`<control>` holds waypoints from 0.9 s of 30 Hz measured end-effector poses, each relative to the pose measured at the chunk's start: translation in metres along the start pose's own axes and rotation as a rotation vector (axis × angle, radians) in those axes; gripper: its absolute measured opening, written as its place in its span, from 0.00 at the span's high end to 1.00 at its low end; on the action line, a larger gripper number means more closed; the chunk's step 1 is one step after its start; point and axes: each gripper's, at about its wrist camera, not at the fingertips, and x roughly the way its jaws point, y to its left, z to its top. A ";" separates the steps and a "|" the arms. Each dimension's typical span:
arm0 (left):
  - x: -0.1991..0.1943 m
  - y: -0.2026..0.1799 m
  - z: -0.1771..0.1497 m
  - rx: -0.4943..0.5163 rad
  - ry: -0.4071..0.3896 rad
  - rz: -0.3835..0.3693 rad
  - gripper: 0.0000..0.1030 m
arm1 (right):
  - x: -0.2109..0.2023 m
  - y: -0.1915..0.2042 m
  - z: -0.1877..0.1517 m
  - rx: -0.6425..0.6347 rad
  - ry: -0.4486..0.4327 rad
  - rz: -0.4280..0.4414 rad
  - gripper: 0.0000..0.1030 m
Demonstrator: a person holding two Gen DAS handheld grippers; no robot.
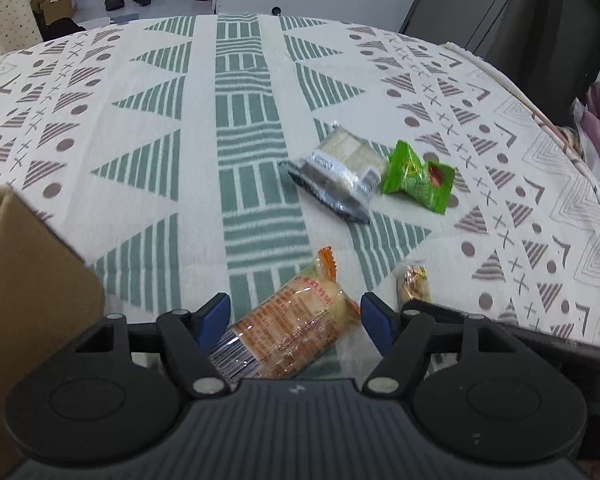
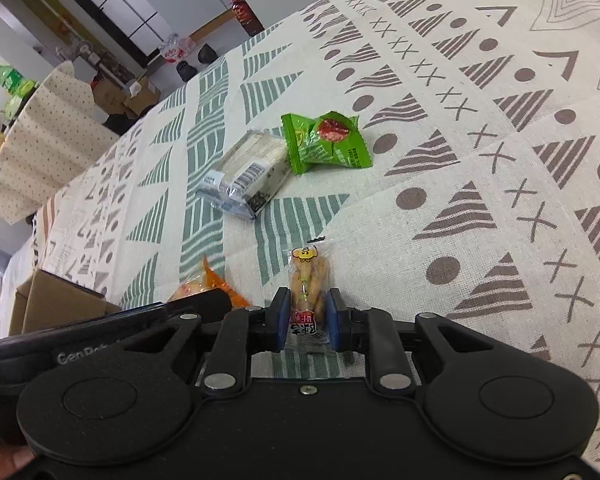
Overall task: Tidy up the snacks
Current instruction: 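Grasp the orange-wrapped bread packet with the left gripper while the right holds the stick snack, then carry both snacks over the cardboard box and open the left gripper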
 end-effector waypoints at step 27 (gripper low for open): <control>-0.041 0.002 -0.011 -0.046 -0.046 0.081 0.67 | -0.022 0.020 0.000 -0.015 -0.005 0.131 0.83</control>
